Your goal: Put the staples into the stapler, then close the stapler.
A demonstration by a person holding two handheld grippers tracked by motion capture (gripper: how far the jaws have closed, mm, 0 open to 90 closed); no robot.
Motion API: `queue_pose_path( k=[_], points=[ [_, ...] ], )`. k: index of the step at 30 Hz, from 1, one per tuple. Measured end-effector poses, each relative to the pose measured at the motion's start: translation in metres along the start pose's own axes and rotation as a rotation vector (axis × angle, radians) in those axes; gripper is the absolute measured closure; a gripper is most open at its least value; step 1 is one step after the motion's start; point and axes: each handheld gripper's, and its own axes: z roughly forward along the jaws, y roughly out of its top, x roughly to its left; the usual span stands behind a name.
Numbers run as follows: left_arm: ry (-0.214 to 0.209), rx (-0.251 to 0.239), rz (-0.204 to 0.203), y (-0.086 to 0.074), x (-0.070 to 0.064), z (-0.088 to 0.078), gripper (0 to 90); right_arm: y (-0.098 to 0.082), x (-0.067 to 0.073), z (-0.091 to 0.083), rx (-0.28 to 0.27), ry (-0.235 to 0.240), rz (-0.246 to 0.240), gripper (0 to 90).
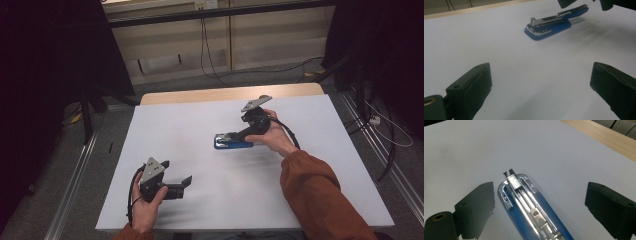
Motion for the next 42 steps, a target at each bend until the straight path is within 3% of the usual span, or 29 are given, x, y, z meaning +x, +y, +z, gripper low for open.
queue_pose_path(
  k=[11,16,23,32,36,38,42],
  points=[
    [0.01,0.003,0.0,0.0,-0.001,0.001,4.0,-0.022,0.004,-0.016,-0.048,-0.09,0.041,8.8],
    [0.025,0.002,-0.008,0.0,0.0,0.0,4.0,-0.029,0.008,-0.026,-0.077,-0.121,0.039,8.5],
    [0.026,0.006,0.003,0.0,0.002,-0.001,4.2,-0.043,0.011,-0.039,-0.081,-0.129,0.046,8.2],
    [0.012,0.006,-0.025,-0.001,0.004,-0.001,5.0,-0.056,0.012,-0.056,-0.129,-0.137,0.077,8.8],
    [0.003,0.005,-0.028,0.001,0.005,0.001,6.3,-0.069,0.013,-0.063,-0.157,-0.16,0.092,10.9],
    [-0.001,0.006,-0.018,0.002,0.005,0.001,7.0,-0.073,0.013,-0.068,-0.164,-0.19,0.076,11.5],
    [0.001,-0.021,-0.008,0.004,0.002,0.0,7.4,-0.077,0.013,-0.08,-0.208,-0.219,0.087,12.3]
  ],
)
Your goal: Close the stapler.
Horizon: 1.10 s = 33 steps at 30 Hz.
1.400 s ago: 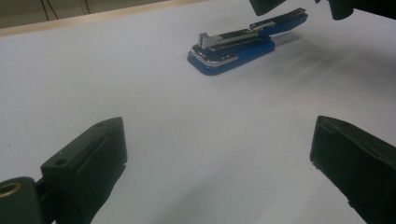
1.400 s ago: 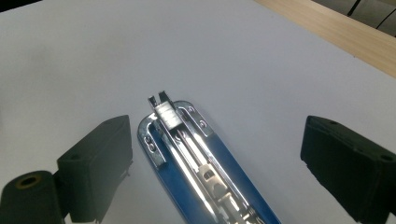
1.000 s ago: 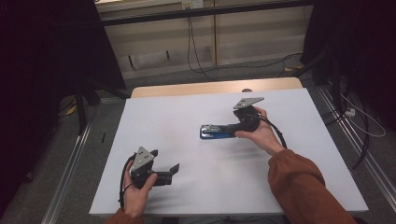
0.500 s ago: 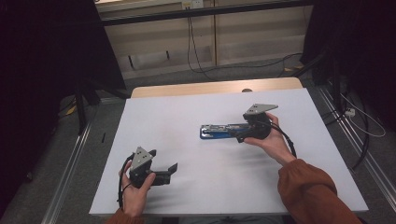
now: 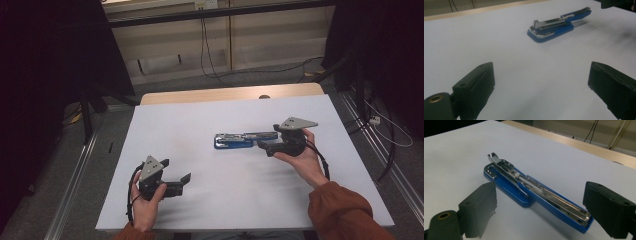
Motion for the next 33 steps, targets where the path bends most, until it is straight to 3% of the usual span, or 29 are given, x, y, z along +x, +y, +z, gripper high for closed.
queue_pose_path(
  k=[6,9,12,14,15,17,19,25,30,33],
  points=[
    [-0.025,0.012,-0.003,0.0,0.001,0.007,7.4,-0.01,-0.002,-0.014,0.004,-0.001,0.026,14.7],
    [0.0,0.015,0.003,0.0,0.007,0.012,7.4,-0.014,-0.005,-0.019,-0.007,-0.02,0.034,16.0],
    [0.009,0.01,-0.035,0.0,0.012,0.015,7.4,-0.017,-0.007,-0.023,-0.001,-0.028,0.036,16.7],
    [-0.026,0.018,-0.104,0.0,0.014,0.015,7.4,-0.021,-0.007,-0.024,0.007,-0.023,0.04,17.1],
    [-0.034,0.019,-0.111,0.0,0.015,0.015,7.4,-0.022,-0.006,-0.025,0.01,-0.026,0.041,17.8],
    [-0.01,0.021,-0.086,0.001,0.012,0.015,7.3,-0.024,-0.007,-0.027,0.026,-0.016,0.042,19.7],
    [-0.034,0.018,-0.09,0.001,0.011,0.016,7.3,-0.025,-0.008,-0.031,0.019,-0.025,0.054,20.0],
    [-0.033,0.003,-0.068,0.007,0.012,0.023,6.4,-0.03,-0.009,-0.038,0.024,-0.046,0.051,25.7],
    [-0.035,-0.008,-0.003,0.017,0.006,0.03,6.0,-0.03,-0.009,-0.039,0.039,-0.039,0.05,35.5],
    [-0.045,-0.019,0.001,0.019,0.003,0.036,5.4,-0.031,-0.009,-0.039,0.046,-0.035,0.055,39.5]
  ],
)
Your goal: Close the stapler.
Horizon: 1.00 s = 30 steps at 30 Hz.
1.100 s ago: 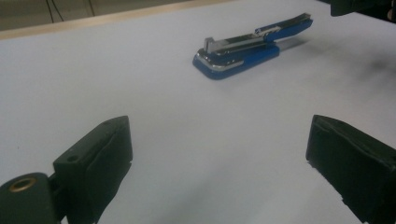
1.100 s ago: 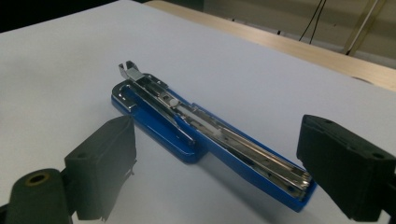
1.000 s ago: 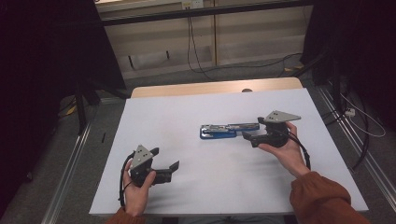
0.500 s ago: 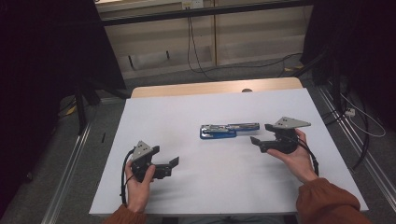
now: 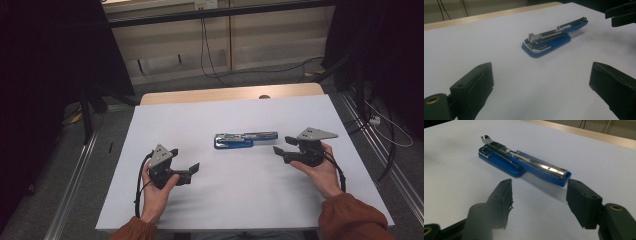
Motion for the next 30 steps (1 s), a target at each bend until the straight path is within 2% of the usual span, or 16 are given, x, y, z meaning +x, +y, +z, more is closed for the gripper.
queue_pose_path(
  k=[2,4,7,11,13,18,20,24,25,27,30],
  points=[
    [0.001,0.004,-0.006,0.001,-0.001,0.004,5.4,-0.001,0.0,0.001,0.005,-0.009,0.011,40.5],
    [0.006,0.008,-0.014,0.002,0.0,0.007,5.4,-0.002,-0.001,0.002,-0.006,-0.001,0.043,43.5],
    [0.007,0.009,-0.008,0.005,0.0,0.015,5.4,-0.003,-0.002,0.004,0.006,-0.006,0.037,48.3],
    [0.01,0.011,-0.005,0.012,0.001,0.026,5.4,-0.005,-0.003,0.007,0.008,0.012,0.052,58.8],
    [0.0,0.016,0.002,0.016,0.001,0.032,6.2,-0.005,-0.004,0.008,-0.01,0.025,0.072,64.4],
    [0.001,0.012,0.022,0.024,-0.003,0.048,5.6,-0.005,-0.004,0.008,-0.013,0.019,0.06,75.3],
    [-0.006,0.017,0.026,0.028,-0.003,0.054,5.5,-0.005,-0.005,0.008,-0.015,0.013,0.051,76.2],
    [-0.007,0.001,0.032,0.033,-0.004,0.065,6.3,-0.004,-0.009,0.003,-0.033,0.002,0.048,86.1],
    [-0.006,0.01,0.033,0.035,-0.003,0.069,6.3,-0.004,-0.01,0.002,-0.034,0.002,0.043,87.8],
    [0.004,0.014,0.042,0.037,-0.001,0.076,6.3,-0.006,-0.012,0.003,-0.025,0.005,0.046,90.0],
    [-0.012,-0.002,0.044,0.039,0.001,0.084,8.4,-0.006,-0.013,0.004,-0.016,0.011,0.045,90.0]
  ],
)
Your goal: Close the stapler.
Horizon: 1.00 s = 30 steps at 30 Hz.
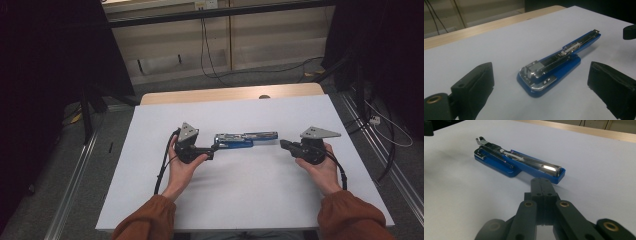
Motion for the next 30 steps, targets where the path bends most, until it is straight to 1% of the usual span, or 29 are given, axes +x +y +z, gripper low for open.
queue_pose_path(
  k=[1,4,6,8,9,10,11,12,13,15,17,19,21,22,23,25,26,28,29,30],
  points=[
    [0.01,0.009,0.013,0.001,0.001,0.002,10.0,0.001,0.0,0.0,0.001,0.001,-0.001,90.0],
    [0.022,0.01,-0.001,0.004,0.004,0.009,10.3,0.001,0.002,0.001,0.007,0.006,-0.011,90.0],
    [0.031,0.007,0.009,0.007,0.004,0.015,11.8,0.0,0.002,0.002,0.013,0.004,-0.014,90.0],
    [0.033,-0.006,0.022,0.009,0.005,0.02,13.2,0.0,0.002,0.003,0.017,0.002,-0.02,90.0],
    [0.037,-0.005,0.027,0.009,0.005,0.022,15.4,0.0,0.002,0.004,0.018,0.003,-0.022,90.0],
    [0.049,-0.008,0.022,0.008,0.005,0.024,16.3,0.0,0.002,0.004,0.02,0.0,-0.022,90.0],
    [0.05,-0.008,0.006,0.007,0.005,0.025,16.4,0.0,0.002,0.004,0.02,-0.005,-0.023,90.0],
    [0.043,-0.008,-0.005,0.006,0.005,0.026,16.8,-0.001,0.002,0.005,0.021,-0.004,-0.02,90.0],
    [0.03,-0.004,-0.007,0.006,0.006,0.027,17.9,-0.001,0.002,0.005,0.023,-0.003,-0.026,90.0],
    [0.022,0.001,0.004,0.006,0.005,0.026,22.7,-0.001,0.002,0.006,0.024,-0.009,-0.028,90.0],
    [0.005,0.013,-0.009,0.005,0.006,0.026,31.0,-0.001,0.002,0.007,0.024,-0.012,-0.028,90.0],
    [-0.007,0.026,-0.022,0.003,0.006,0.028,33.1,-0.001,0.002,0.008,0.03,-0.014,-0.032,90.0],
    [-0.018,0.038,-0.024,0.003,0.005,0.028,37.1,-0.002,0.002,0.01,0.034,-0.014,-0.035,90.0],
    [-0.025,0.035,-0.025,0.003,0.005,0.028,39.3,-0.002,0.002,0.01,0.032,-0.016,-0.035,90.0],
    [-0.031,0.033,-0.027,0.003,0.005,0.028,43.6,-0.002,0.002,0.01,0.033,-0.017,-0.036,90.0],
    [-0.041,0.036,-0.018,0.003,0.004,0.027,50.9,-0.002,0.002,0.011,0.034,-0.018,-0.036,90.0],
    [-0.042,0.041,-0.008,0.003,0.004,0.027,56.3,-0.002,0.001,0.011,0.037,-0.02,-0.037,90.0],
    [-0.048,0.053,-0.004,0.001,0.002,0.028,61.9,-0.002,0.001,0.012,0.037,-0.022,-0.035,90.0],
    [-0.05,0.061,0.01,0.0,0.001,0.029,64.9,-0.002,0.001,0.012,0.038,-0.024,-0.034,90.0],
    [-0.056,0.067,0.014,-0.001,0.0,0.03,67.6,-0.001,0.001,0.012,0.041,-0.024,-0.036,90.0]
  ],
)
